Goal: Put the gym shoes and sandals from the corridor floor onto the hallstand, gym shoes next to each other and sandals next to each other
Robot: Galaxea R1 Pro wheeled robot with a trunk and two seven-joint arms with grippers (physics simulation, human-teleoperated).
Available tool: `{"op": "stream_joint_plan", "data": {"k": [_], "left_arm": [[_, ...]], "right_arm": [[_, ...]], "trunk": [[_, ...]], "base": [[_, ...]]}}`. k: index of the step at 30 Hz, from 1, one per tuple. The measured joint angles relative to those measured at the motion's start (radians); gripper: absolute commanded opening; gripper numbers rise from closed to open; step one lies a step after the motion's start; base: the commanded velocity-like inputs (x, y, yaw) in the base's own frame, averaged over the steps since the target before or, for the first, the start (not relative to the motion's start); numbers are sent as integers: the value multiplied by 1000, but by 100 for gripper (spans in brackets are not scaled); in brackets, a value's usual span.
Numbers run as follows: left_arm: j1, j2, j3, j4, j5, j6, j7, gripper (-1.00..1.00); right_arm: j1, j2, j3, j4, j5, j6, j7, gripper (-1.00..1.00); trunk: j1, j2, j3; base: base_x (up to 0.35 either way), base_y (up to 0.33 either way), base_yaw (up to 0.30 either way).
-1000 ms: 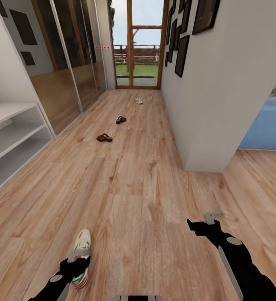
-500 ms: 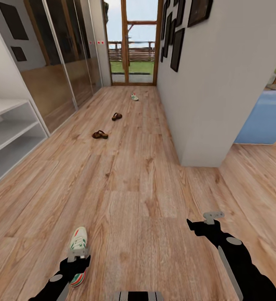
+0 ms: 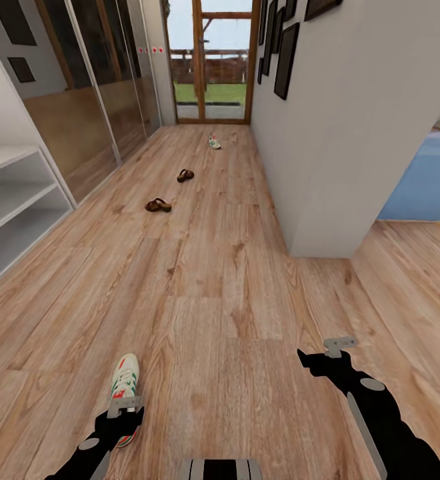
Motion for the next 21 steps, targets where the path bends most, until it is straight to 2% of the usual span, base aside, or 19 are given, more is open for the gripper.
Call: {"op": "stream_joint_plan", "data": {"k": [5,13,21], "left_arm": [[1,0,0,-1,0,0,0,100],[1,1,0,-1,0,0,0,100],[0,2,-1,-1,0,0,0,100]], "right_arm": [[0,0,0,0,0,0,0,100],[0,0,0,0,0,0,-1,100],[0,0,-1,-1,0,0,-2,100]], "trunk": [[0,0,-2],[0,0,-7],[0,0,-8]], "base": [[0,0,22],[0,0,110],[0,0,21]]}}
